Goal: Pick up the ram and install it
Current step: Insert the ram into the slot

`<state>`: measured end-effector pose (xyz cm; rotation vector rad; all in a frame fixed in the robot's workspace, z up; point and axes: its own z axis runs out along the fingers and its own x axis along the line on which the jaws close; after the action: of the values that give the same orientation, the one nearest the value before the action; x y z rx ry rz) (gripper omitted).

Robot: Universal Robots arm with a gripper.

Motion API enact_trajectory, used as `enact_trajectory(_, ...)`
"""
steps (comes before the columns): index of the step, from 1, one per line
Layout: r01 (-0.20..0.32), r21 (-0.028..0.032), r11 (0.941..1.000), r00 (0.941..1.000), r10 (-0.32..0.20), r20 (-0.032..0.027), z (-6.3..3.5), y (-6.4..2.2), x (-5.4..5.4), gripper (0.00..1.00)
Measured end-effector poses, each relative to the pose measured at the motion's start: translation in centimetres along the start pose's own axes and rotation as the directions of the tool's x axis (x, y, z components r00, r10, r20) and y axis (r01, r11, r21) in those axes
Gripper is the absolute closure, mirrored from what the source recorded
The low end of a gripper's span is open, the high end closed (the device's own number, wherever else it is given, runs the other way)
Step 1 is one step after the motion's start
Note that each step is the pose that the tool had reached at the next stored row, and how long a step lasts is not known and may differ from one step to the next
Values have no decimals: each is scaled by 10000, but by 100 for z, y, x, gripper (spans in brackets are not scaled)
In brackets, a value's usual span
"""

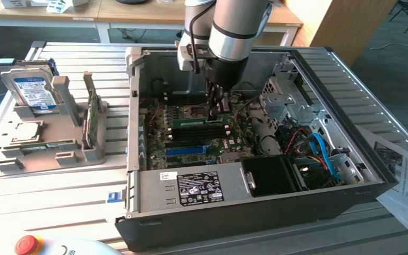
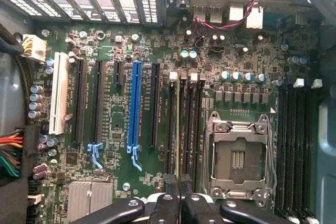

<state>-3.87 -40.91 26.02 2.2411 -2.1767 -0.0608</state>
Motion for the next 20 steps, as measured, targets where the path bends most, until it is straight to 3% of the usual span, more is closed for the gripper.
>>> enact_trajectory(7,0,0,10000,10000,0,0,61,-1,1,89)
enact_trajectory(14,-15,0,10000,10000,15,-1,63,-1,1,89)
enact_trajectory(20,-426,6,9991,9991,426,17,68,-1,1,89)
